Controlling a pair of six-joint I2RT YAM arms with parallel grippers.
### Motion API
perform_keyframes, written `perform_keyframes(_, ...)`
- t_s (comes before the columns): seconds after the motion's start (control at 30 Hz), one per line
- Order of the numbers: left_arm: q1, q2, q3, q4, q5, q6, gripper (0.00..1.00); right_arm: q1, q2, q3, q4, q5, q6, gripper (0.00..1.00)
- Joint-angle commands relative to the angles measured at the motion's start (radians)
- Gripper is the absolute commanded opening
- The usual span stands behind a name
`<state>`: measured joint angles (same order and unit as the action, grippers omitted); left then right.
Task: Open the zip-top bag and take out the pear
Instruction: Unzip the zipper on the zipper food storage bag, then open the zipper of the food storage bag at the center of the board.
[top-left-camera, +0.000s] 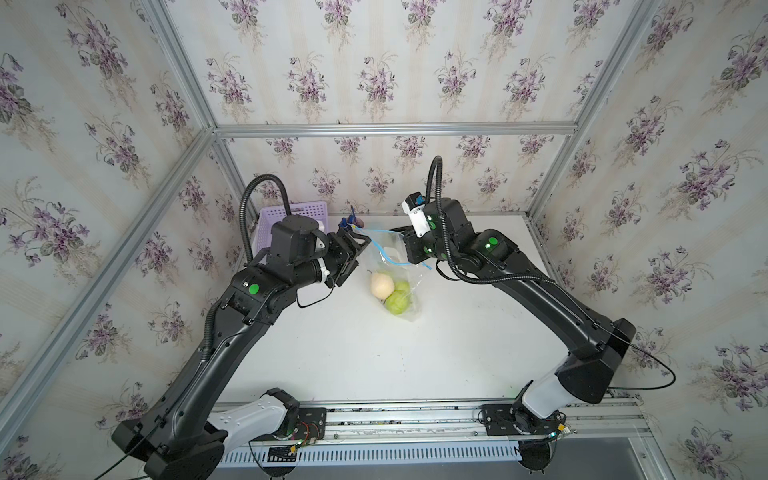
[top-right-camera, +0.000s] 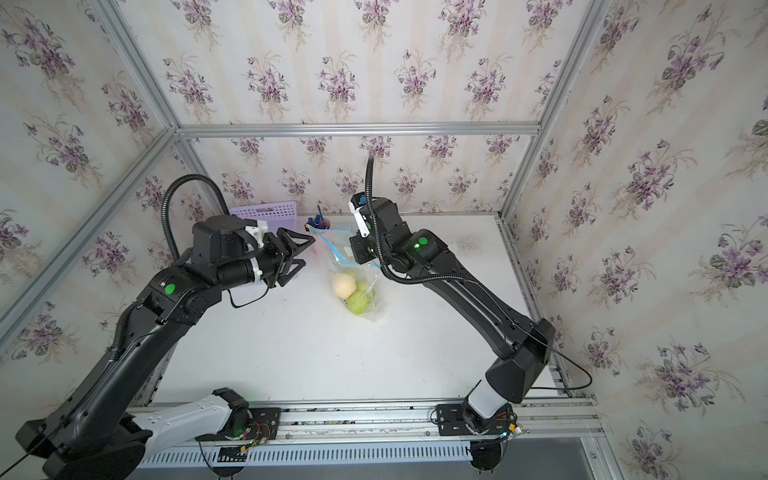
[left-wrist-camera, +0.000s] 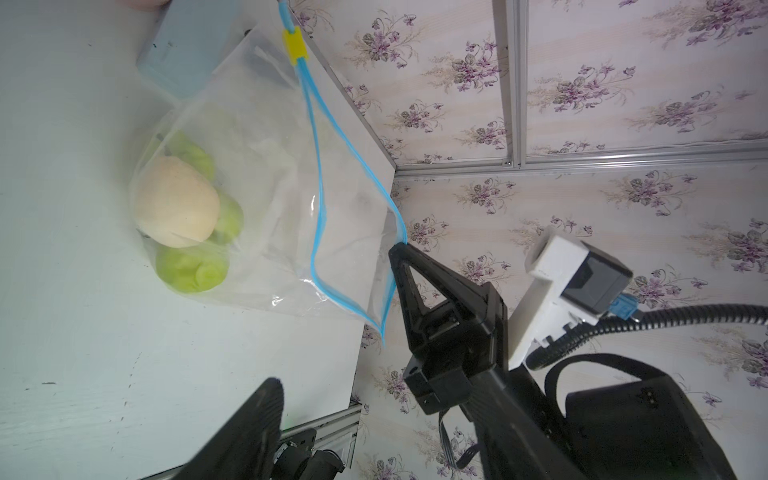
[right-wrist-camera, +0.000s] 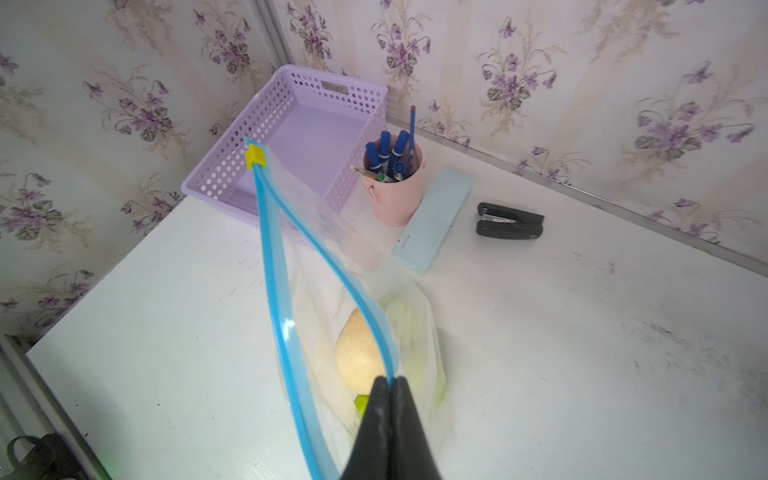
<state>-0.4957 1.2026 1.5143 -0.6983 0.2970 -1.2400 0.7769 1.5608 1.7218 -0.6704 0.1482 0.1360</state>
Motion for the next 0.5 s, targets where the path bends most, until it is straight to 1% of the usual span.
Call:
perform_keyframes(0.0,-0.039,0.093,0.090,0.096,0.056,-0.008,0.68,0.001,-0.040,0.006,0.059,0.214,0.040,0.00)
perform_keyframes(0.1,-0.068,0.130,0.122,0.133,0.054,-0.038,0.62,0.013,-0.081,-0.043,0.082,0.331,0.114,0.00)
perform_keyframes(0.17,-0.073,0.114,0.104,0.129,0.035,-0.049,0.58,0.061,-0.112,-0.126,0.124,0.388,0.168,0.00)
perform_keyframes(0.2,-0.076,0.103,0.087,0.125,0.028,-0.058,0.56,0.089,-0.115,-0.164,0.148,0.393,0.171,0.00)
perform_keyframes(0.23,-0.079,0.088,0.055,0.134,0.022,-0.074,0.49,0.115,-0.105,-0.189,0.158,0.387,0.185,0.00)
perform_keyframes(0.3,-0.088,0.062,-0.009,0.158,0.010,-0.101,0.43,0.140,-0.089,-0.221,0.169,0.355,0.247,0.00)
perform_keyframes(0.33,-0.094,0.049,-0.040,0.157,-0.002,-0.107,0.42,0.145,-0.096,-0.255,0.198,0.330,0.280,0.00)
perform_keyframes(0.4,-0.108,0.029,-0.091,0.158,-0.030,-0.119,0.37,0.165,-0.107,-0.312,0.262,0.301,0.312,0.00)
perform_keyframes(0.47,-0.127,0.005,-0.161,0.165,-0.060,-0.149,0.33,0.172,-0.098,-0.331,0.269,0.263,0.336,0.00)
